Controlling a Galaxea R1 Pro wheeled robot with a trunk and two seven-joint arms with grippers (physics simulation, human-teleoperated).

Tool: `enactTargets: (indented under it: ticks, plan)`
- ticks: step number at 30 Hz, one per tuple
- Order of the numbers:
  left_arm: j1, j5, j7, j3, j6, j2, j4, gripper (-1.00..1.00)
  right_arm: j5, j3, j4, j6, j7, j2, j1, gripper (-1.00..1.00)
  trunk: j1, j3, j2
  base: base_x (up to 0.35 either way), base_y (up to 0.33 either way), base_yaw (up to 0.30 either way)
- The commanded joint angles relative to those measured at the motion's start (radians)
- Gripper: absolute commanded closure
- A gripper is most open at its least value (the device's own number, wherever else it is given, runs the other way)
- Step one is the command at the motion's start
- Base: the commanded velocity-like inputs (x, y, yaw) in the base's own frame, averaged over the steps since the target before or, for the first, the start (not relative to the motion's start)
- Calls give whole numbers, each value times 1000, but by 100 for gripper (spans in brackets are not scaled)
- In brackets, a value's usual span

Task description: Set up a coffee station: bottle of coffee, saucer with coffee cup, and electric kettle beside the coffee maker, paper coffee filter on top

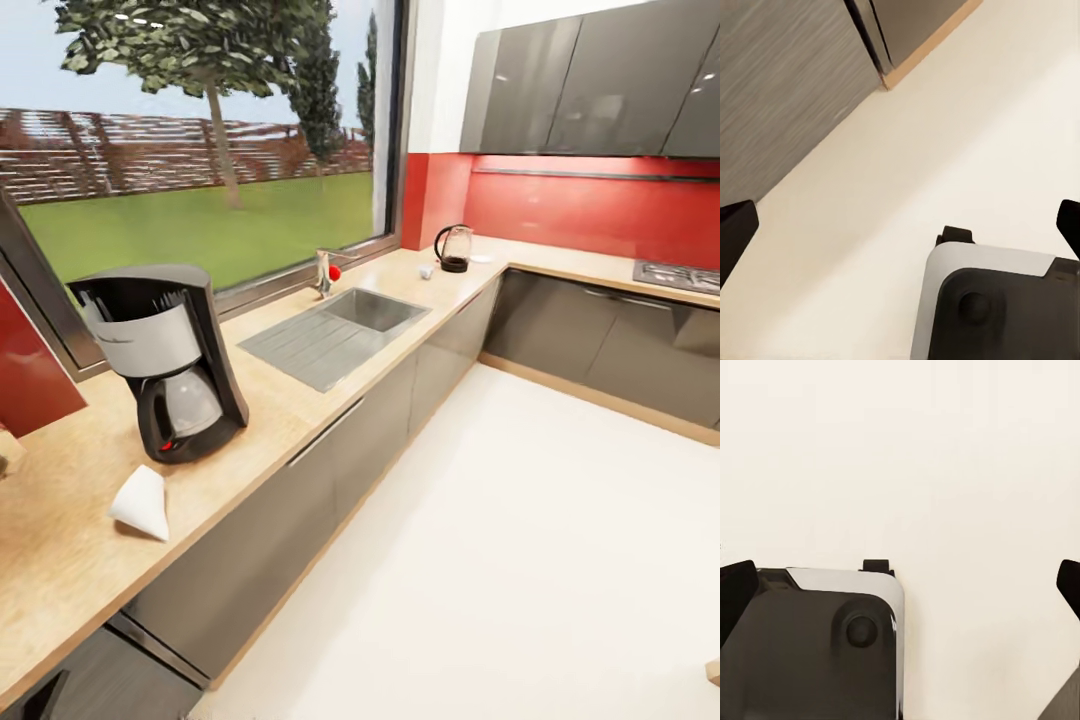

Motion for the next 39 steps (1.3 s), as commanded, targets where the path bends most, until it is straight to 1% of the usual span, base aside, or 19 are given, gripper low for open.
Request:
enactTargets:
  ticks: [1,24,28,39]
  plan:
    - [-1,0,0,1,-4,-1,1,-100,1,-1,0,-3,-1,0,0,-100,0,-2,-2,0,-2,278]
    - [-1,-3,0,0,-4,-2,0,-100,1,1,0,-3,0,0,0,-100,0,-2,-2,0,-4,278]
    - [-1,-3,0,0,-4,-2,1,-100,1,1,0,-3,0,0,0,-100,0,-2,-2,0,-173,278]
    - [-1,-3,0,1,-4,-2,1,-100,1,0,1,-3,0,0,0,-100,0,-2,-2,0,-267,266]
